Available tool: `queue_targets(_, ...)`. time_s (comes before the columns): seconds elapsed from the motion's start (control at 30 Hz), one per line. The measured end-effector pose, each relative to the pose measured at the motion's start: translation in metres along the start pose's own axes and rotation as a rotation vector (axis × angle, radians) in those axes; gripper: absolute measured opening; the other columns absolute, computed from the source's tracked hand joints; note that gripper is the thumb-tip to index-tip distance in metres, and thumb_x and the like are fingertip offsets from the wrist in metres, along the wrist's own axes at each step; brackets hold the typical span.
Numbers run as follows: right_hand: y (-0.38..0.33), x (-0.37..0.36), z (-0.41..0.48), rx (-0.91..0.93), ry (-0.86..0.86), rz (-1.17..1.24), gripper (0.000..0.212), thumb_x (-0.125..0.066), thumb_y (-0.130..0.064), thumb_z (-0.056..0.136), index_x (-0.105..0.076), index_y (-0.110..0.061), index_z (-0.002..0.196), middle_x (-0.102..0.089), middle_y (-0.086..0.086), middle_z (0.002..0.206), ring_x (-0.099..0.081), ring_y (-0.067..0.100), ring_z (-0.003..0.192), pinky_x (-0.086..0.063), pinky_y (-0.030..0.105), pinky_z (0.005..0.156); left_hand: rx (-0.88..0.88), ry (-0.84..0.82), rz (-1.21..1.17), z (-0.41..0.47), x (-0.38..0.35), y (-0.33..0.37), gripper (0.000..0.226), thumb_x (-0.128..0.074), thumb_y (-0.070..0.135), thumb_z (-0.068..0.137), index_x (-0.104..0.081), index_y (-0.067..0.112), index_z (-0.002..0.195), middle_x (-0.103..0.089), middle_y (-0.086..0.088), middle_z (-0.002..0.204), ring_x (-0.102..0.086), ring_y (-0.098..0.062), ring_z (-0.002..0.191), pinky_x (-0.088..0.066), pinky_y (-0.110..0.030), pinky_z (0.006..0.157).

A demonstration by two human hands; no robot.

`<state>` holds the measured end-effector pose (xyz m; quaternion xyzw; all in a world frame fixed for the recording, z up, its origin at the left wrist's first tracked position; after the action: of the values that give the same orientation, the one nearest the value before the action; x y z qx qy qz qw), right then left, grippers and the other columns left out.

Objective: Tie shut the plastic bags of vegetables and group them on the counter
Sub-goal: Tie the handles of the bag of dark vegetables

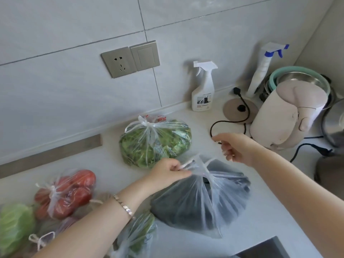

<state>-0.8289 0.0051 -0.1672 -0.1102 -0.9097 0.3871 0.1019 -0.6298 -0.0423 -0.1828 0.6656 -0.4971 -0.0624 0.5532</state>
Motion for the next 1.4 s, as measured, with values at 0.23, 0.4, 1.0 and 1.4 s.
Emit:
queue_targets(0.23,0.115,0.027,0.03,-0.298,0.285,0.076,0.03,-0.057,-0.009,0.074,-0.045,-0.012,0.047,-0.037,-0.002,0.036,-0.026,0.008,0.025,-0.021,0.009,0.03,0.198,0.039,0.359,-0.018,-0.003,-0.07,0.054,-0.051,0.052,0.086,-0.052,0.016,0.045,-0.048,0.005,0.038,-0.051,-0.007,0.043,-0.041,-0.026,0.057)
queue_targets(0.4,0.137,0.03,0.03,-0.289,0.415,0.203,0.029,-0.054,-0.003,0.073,-0.043,-0.01,0.047,-0.036,-0.003,0.029,-0.027,0.011,0.025,-0.019,0.008,0.029,0.266,0.105,0.281,-0.018,-0.006,-0.084,0.049,-0.053,0.021,0.088,-0.06,0.023,0.04,-0.043,0.003,0.037,-0.044,-0.017,0.046,-0.035,-0.026,0.053)
queue_targets(1.0,0.088,-0.037,0.021,0.664,0.246,-0.397,0.084,-0.066,-0.047,0.075,-0.005,-0.051,0.133,-0.037,0.001,0.145,-0.032,0.014,0.134,-0.029,0.042,0.112,-0.071,0.472,0.342,0.006,-0.06,-0.041,0.064,-0.042,0.037,0.09,-0.008,0.033,0.145,-0.034,-0.012,0.143,-0.048,-0.024,0.114,-0.045,-0.034,0.097)
queue_targets(1.4,0.144,-0.056,0.064,0.439,0.28,-1.351,0.061,-0.006,-0.061,0.09,-0.046,-0.037,0.13,-0.051,0.002,0.138,-0.043,0.035,0.129,-0.009,0.053,0.106,0.15,0.163,0.888,0.017,-0.104,-0.106,0.053,-0.011,0.061,0.092,-0.031,0.04,0.136,-0.036,0.001,0.149,-0.021,-0.046,0.137,-0.015,-0.068,0.104)
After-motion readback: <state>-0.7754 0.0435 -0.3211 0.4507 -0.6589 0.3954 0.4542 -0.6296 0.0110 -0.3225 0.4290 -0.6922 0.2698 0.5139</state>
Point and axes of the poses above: each hand's wrist, its own z-axis towards the middle knuckle, its own x-axis out of the back of the hand, y = z × x, the point moved 5 cm from there along z, towards the middle knuckle
